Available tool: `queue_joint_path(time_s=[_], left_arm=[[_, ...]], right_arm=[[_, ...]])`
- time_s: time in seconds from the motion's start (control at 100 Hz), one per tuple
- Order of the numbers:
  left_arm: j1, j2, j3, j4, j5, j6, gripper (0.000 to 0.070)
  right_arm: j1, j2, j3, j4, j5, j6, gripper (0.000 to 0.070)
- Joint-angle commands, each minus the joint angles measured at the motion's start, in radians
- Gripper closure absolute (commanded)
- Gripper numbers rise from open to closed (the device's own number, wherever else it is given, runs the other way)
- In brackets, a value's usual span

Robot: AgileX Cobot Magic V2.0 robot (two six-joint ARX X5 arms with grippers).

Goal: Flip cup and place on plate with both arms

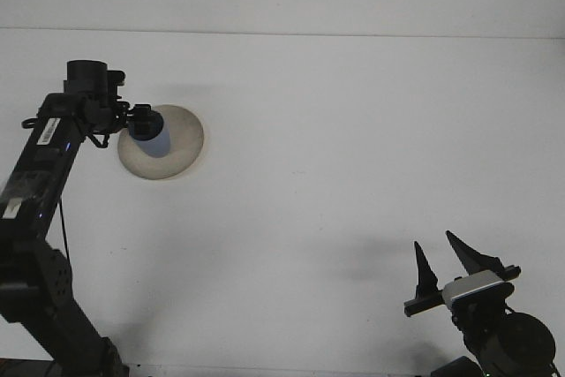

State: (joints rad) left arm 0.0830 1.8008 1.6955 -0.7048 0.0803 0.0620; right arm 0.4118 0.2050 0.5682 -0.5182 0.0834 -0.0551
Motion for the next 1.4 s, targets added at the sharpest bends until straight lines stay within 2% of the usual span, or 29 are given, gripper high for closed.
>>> queue_joint_path(time_s=[0.0, 0.25, 0.48, 0.62, 0.77, 0.81, 0.84, 0.9, 0.93, 1.04, 1.19, 1.39], left_arm=[[0.002, -0.058, 0.035, 0.005, -0.001, 0.005, 0.031], [0.002, -0.287, 0.035, -0.019, 0.003, 0.005, 0.0311], [0.039, -0.494, -0.079, -0.024, 0.151, 0.006, 0.032], [0.049, -0.656, -0.313, 0.103, 0.159, 0.022, 0.033], [0.049, -0.87, -0.688, 0.37, 0.158, 0.038, 0.0465], [0.049, -0.917, -0.781, 0.445, 0.158, 0.039, 0.0513], [0.049, -0.952, -0.848, 0.499, 0.158, 0.038, 0.0569], [0.049, -1.013, -0.971, 0.603, 0.158, 0.038, 0.07], [0.049, -1.039, -1.023, 0.649, 0.158, 0.032, 0.0687], [0.049, -1.12, -1.161, 0.76, 0.156, 0.022, 0.0689], [0.049, -1.172, -1.21, 0.774, 0.156, 0.016, 0.0689], [0.048, -1.189, -1.21, 0.836, 0.156, -0.064, 0.0687]], right_arm=[[0.003, -0.001, 0.003, 0.008, 0.004, 0.006, 0.0344], [0.003, -0.001, 0.003, 0.008, 0.004, 0.006, 0.0344], [0.003, -0.001, 0.003, 0.009, 0.004, 0.007, 0.0344], [0.003, -0.001, 0.003, 0.011, 0.005, 0.008, 0.0344], [0.003, -0.001, 0.003, 0.017, 0.022, 0.014, 0.0346], [0.003, -0.002, 0.003, 0.017, 0.024, 0.019, 0.0372], [0.003, -0.002, 0.003, 0.018, 0.024, 0.024, 0.0424], [0.003, -0.002, 0.003, 0.021, 0.03, 0.036, 0.0605], [0.003, -0.002, 0.003, 0.024, 0.03, 0.04, 0.07], [0.003, -0.002, 0.002, 0.047, 0.052, 0.065, 0.07], [0.003, -0.002, 0.002, 0.077, 0.053, 0.065, 0.07], [0.003, -0.002, 0.002, 0.061, 0.047, 0.066, 0.07]])
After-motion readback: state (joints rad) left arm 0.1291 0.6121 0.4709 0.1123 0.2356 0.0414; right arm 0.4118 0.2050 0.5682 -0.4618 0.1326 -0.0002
